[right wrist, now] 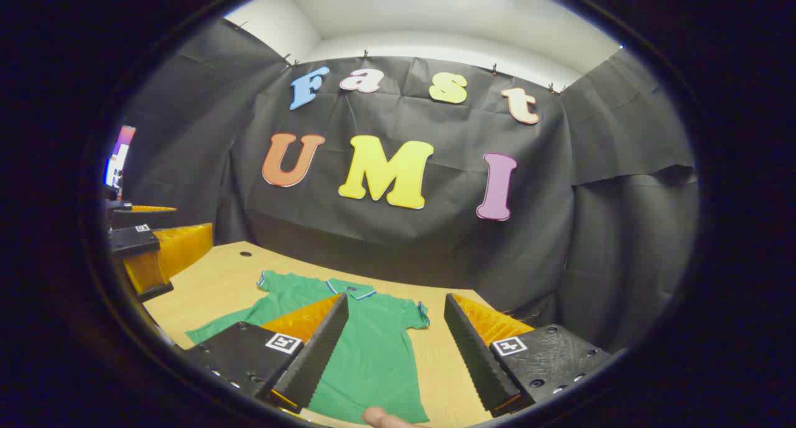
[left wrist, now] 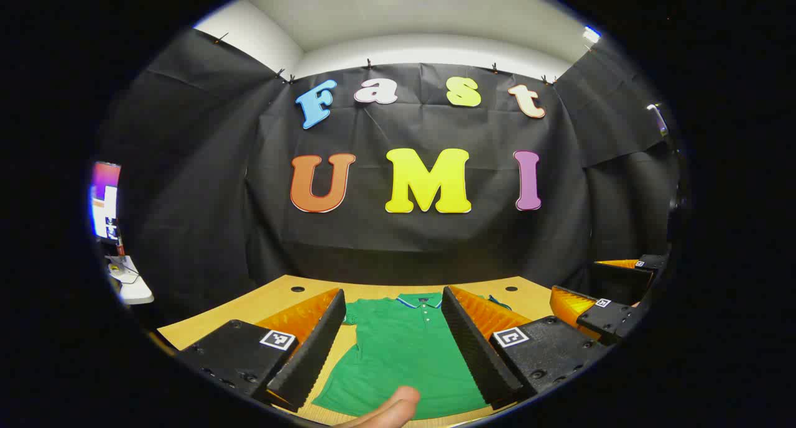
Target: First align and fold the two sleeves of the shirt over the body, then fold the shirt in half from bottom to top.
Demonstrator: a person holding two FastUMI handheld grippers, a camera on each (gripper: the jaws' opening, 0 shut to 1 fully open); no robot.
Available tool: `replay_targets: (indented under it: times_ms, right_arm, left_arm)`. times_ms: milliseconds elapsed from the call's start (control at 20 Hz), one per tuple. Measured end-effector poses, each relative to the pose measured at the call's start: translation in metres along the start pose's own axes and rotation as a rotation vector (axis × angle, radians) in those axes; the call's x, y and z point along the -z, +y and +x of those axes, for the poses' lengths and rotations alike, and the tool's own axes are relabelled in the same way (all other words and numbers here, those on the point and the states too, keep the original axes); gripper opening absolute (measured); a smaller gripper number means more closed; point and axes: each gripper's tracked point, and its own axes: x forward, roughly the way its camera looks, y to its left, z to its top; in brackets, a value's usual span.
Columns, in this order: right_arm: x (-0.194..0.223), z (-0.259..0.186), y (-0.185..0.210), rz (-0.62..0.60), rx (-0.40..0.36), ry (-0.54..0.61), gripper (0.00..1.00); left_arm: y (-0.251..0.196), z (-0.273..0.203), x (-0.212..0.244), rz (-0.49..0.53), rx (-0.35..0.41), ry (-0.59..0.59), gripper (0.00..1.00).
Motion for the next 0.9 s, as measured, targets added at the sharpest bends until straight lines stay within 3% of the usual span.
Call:
replay_targets:
  times_ms: [900]
  right_arm:
    - [0.011,0.027,-0.018,0.131,0.034,0.051,0.97]
  left_arm:
    - [0.0,0.012,0.02,-0.044,0.014,0.068,0.99]
